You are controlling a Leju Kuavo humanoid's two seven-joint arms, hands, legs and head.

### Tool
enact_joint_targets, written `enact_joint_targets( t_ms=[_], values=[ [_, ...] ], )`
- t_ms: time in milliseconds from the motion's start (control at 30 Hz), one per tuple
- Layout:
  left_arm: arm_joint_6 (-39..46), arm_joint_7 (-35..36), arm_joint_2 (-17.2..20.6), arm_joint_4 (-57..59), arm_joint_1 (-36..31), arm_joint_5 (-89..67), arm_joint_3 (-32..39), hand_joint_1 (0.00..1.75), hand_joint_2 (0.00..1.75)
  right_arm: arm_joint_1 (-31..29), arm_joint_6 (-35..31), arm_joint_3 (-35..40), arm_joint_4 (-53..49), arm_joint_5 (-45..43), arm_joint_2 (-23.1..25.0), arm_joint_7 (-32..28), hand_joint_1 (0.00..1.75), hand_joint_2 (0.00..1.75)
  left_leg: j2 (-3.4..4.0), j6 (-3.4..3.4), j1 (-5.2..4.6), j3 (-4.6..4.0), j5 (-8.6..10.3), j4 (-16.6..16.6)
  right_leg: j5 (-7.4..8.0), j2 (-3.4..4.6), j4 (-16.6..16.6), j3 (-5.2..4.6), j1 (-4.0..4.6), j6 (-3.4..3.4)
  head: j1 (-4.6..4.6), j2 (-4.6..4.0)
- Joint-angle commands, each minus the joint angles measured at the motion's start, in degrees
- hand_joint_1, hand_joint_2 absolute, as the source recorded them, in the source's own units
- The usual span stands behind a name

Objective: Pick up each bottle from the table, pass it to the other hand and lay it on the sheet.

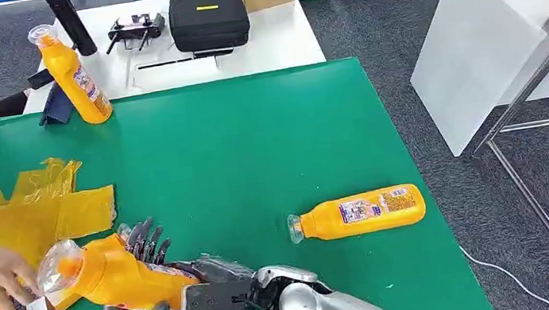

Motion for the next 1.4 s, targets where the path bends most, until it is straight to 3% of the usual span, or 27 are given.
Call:
enact_joint_targets(
  t_ms=[33, 100, 133, 167, 200, 767, 800, 833, 1000, 1100, 1133, 1267, 1400],
  values=[
    [-1.3, 0.9, -1.0, 4.8, -3.7, 1.6, -0.3, 0.0, 1.75, -1.6, 0.5, 7.9, 5.9, -0.5, 0.7, -0.1, 1.75, 1.75, -0.17, -0.06, -0.05, 0.13, 0.02, 0.0, -0.06, -0.19, 0.0, 0.18, -0.05, 0.0, 0.02, 0.0],
    [-1.6, 0.9, -1.1, 5.0, -3.8, 2.2, -0.2, 0.0, 1.75, -1.7, 0.7, 8.1, 6.1, -0.7, 0.7, 0.0, 1.75, 1.75, -0.18, -0.07, -0.05, 0.15, 0.01, 0.0, -0.08, -0.21, 0.0, 0.21, -0.08, -0.01, 0.04, 0.0],
    [-1.9, 1.0, -1.2, 5.1, -3.7, 2.6, -0.1, 1.03, 1.75, -1.8, 0.6, 8.3, 6.1, -0.8, 0.7, 0.0, 1.75, 1.75, -0.13, -0.04, -0.06, 0.08, 0.03, -0.1, -0.03, -0.14, 0.0, 0.12, -0.1, -0.01, 0.0, 0.0],
    [-2.0, 0.9, -1.3, 5.1, -3.7, 2.8, -0.1, 1.03, 1.75, -1.8, 0.5, 8.3, 6.2, -0.9, 0.7, 0.0, 1.75, 1.75, -0.14, -0.07, -0.06, 0.14, 0.01, 0.0, -0.07, -0.16, 0.0, 0.18, -0.1, -0.02, 0.02, 0.0],
    [-2.1, 0.9, -1.4, 5.1, -3.7, 2.7, -0.2, 1.75, 1.75, -1.9, 0.6, 8.3, 6.2, -0.9, 0.6, 0.0, 1.75, 1.75, -0.13, -0.05, -0.05, 0.09, 0.02, 0.0, -0.04, -0.15, 0.0, 0.14, -0.09, -0.01, 0.02, 0.0],
    [-2.9, -1.6, -1.6, 3.0, -2.4, 1.4, 1.7, 1.75, 1.75, -1.4, -4.1, 0.5, 4.0, -0.5, -1.6, -1.3, 1.75, 1.75, -0.22, -0.06, -0.06, 0.1, -0.01, 0.0, -0.1, -0.25, 0.0, 0.16, -0.11, 0.01, 0.02, 0.0],
    [-1.9, -2.2, -1.7, 2.1, -2.1, 0.4, 2.6, 1.75, 1.75, -1.0, -5.8, -1.1, 3.2, 0.1, -2.2, -1.6, 1.48, 1.75, -0.19, -0.03, -0.05, 0.04, 0.02, 0.0, -0.06, -0.21, 0.0, 0.09, -0.09, 0.01, 0.02, 0.0],
    [0.6, -3.2, -2.0, 0.2, -1.1, -2.9, 4.2, 1.75, 1.75, 0.4, -8.5, -4.1, 1.1, 1.4, -3.1, -1.6, 0.0, 1.75, -0.21, -0.05, -0.06, 0.06, 0.0, 0.0, -0.09, -0.24, 0.0, 0.12, -0.1, 0.01, 0.02, 0.0],
    [1.0, -3.0, -1.9, -2.2, -0.1, -4.4, 6.5, 1.75, 1.75, 1.6, -8.0, -7.1, -2.2, 2.1, -5.5, -1.4, 0.0, 1.75, -0.14, -0.01, -0.03, -0.03, 0.01, 0.0, -0.03, -0.15, 0.0, 0.04, -0.07, 0.02, 0.02, 0.0],
    [9.3, -5.8, -2.1, -4.9, 0.4, -15.8, 10.7, 1.75, 1.75, 4.6, -11.2, -12.3, -7.1, 4.4, -8.3, -1.4, 0.0, 1.75, -0.15, -0.05, -0.05, 0.04, -0.02, 0.0, -0.08, -0.17, 0.0, 0.13, -0.09, 0.0, 0.02, 0.0],
    [19.5, -7.5, -2.3, -6.8, -0.9, -28.1, 13.4, 1.75, 1.75, 5.3, -12.9, -14.7, -10.7, 5.6, -9.7, -0.6, 0.0, 1.75, -0.14, -0.03, -0.02, -0.07, 0.01, 0.0, -0.03, -0.14, 0.0, 0.03, -0.05, 0.0, 0.04, 0.0],
    [39.8, -6.8, -1.5, -10.5, 0.8, -54.6, 24.3, 1.75, 1.75, 12.3, -12.8, -24.0, -22.4, 8.8, -18.8, -0.8, 0.0, 1.75, -0.45, -0.04, -0.03, -0.12, -0.03, 0.2, -0.17, -0.48, 0.1, 0.07, -0.06, 0.02, 0.0, 0.0],
    [50.7, -5.8, -1.7, -10.4, 5.9, -72.5, 33.1, 1.75, 1.75, 18.4, -10.9, -30.6, -28.7, 10.5, -26.0, -4.0, 0.0, 1.75, -0.14, 0.04, -0.08, 0.06, -0.03, 0.0, -0.08, -0.19, -0.1, 0.18, -0.11, 0.04, 0.02, 0.0]
  ],
)
